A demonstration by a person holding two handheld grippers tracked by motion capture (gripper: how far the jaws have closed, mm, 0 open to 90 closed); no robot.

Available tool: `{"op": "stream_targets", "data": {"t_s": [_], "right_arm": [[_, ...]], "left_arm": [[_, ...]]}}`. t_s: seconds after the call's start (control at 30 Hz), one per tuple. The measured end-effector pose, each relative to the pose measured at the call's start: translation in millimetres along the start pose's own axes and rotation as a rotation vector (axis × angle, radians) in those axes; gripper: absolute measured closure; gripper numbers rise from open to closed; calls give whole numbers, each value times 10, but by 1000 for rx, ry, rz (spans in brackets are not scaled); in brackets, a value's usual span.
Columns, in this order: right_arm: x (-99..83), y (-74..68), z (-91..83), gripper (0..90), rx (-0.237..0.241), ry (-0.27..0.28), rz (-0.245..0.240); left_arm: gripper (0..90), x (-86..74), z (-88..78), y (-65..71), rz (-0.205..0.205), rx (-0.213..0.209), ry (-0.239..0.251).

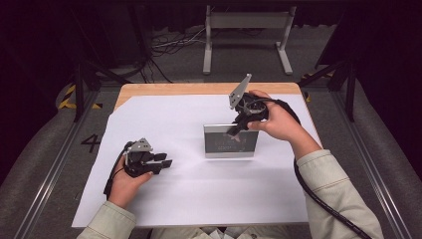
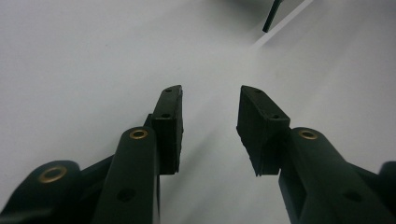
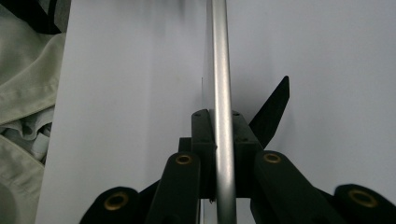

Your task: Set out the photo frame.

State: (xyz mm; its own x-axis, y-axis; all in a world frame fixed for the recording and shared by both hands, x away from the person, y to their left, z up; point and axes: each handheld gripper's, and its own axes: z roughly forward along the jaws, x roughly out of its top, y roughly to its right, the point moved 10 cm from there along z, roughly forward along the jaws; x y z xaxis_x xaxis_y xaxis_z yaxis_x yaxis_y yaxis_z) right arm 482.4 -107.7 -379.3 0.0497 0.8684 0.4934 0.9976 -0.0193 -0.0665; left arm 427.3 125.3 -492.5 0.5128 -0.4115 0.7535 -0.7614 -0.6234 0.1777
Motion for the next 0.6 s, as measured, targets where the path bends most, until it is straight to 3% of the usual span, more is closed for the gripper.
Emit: {"op": "stream_targets", "data": {"t_s": [0.27, 0.6], "right_arm": [[-28, -29, 59, 840, 35, 0, -10], [-87, -15, 115, 839, 42, -9, -10]], "left_arm": [[615, 2, 19, 8, -1, -4, -7], [614, 4, 40, 9, 3, -5, -13]]}}
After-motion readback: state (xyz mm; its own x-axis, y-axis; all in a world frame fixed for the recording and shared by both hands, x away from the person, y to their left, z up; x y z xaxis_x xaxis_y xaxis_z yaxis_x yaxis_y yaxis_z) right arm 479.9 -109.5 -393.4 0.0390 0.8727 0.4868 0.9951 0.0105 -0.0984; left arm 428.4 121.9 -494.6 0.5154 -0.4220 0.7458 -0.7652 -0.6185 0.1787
